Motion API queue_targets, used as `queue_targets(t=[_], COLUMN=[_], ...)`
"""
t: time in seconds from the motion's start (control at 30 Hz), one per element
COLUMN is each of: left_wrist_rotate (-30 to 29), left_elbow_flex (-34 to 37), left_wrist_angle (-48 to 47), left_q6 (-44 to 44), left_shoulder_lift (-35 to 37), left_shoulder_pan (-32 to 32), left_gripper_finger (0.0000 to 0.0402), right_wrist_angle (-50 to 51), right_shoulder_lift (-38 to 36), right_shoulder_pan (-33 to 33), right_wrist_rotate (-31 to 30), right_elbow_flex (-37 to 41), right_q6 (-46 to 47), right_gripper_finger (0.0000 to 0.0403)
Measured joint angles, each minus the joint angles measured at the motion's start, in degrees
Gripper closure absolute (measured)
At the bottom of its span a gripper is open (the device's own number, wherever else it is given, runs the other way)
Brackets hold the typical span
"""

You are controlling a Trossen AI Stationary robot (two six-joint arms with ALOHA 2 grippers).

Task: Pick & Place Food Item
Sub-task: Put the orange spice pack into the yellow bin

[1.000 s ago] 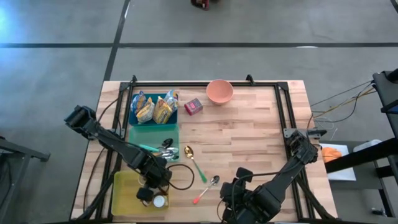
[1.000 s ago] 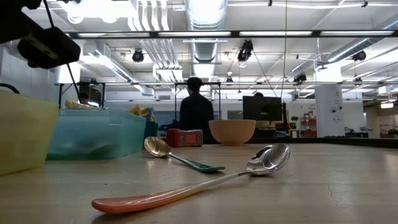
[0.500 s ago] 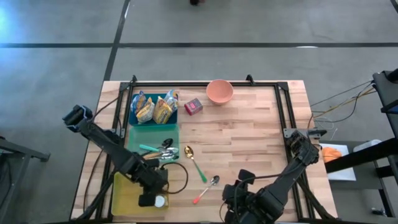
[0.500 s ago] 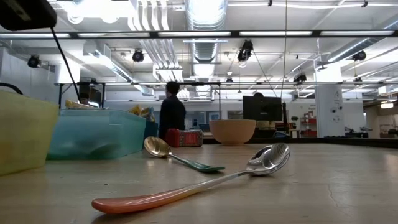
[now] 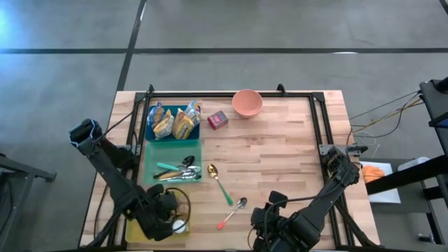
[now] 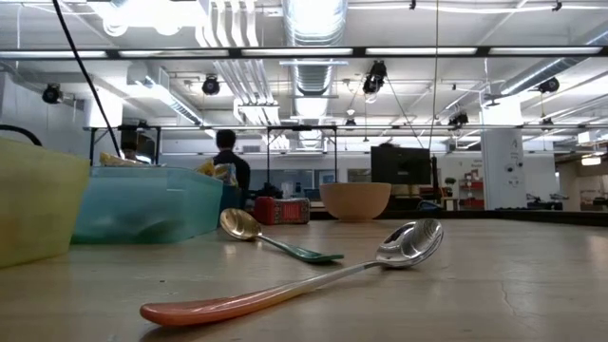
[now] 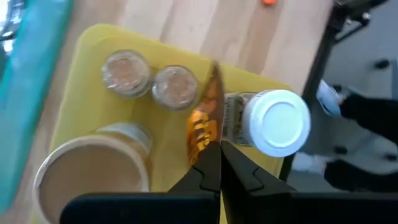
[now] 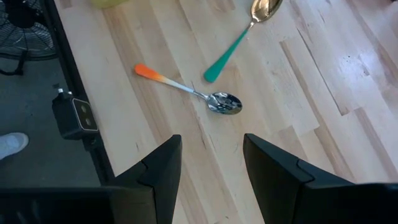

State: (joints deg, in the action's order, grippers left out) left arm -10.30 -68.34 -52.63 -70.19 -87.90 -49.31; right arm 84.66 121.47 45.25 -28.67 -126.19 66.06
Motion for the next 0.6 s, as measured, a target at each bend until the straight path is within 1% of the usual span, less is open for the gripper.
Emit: queue_targets(t=[0.17, 0.3, 0.37, 0.47, 0.6], left_wrist_rotate=[-3.69, -8.49, -9.7, -11.69, -17.1], left_elbow_flex=[0.04, 0.04, 0.04, 0.07, 0.09], left_wrist_angle=[-0.61, -0.4, -0.17, 0.06, 0.28], left_q6=[-6.39, -10.56, -12.04, -12.83, -12.83], left_shoulder_lift=[0.0, 0.0, 0.0, 0.0, 0.0], left_shoulder_pan=[-2.66, -5.23, -6.26, -7.77, -10.15], left_gripper_finger=[0.0401, 0.0401, 0.0401, 0.0401, 0.0401], right_wrist_angle=[-0.04, -0.11, -0.13, -0.13, -0.15], right_shoulder_lift=[0.0, 0.0, 0.0, 0.0, 0.02], right_shoulder_pan=[0.0, 0.0, 0.0, 0.0, 0.0], right_wrist_rotate=[0.0, 0.0, 0.0, 0.0, 0.0], right_elbow_flex=[0.0, 0.0, 0.0, 0.0, 0.0], right_q6=[0.0, 0.37, 0.67, 1.05, 1.09], right_gripper_finger=[0.0233, 0.0233, 0.0233, 0.0233, 0.0233])
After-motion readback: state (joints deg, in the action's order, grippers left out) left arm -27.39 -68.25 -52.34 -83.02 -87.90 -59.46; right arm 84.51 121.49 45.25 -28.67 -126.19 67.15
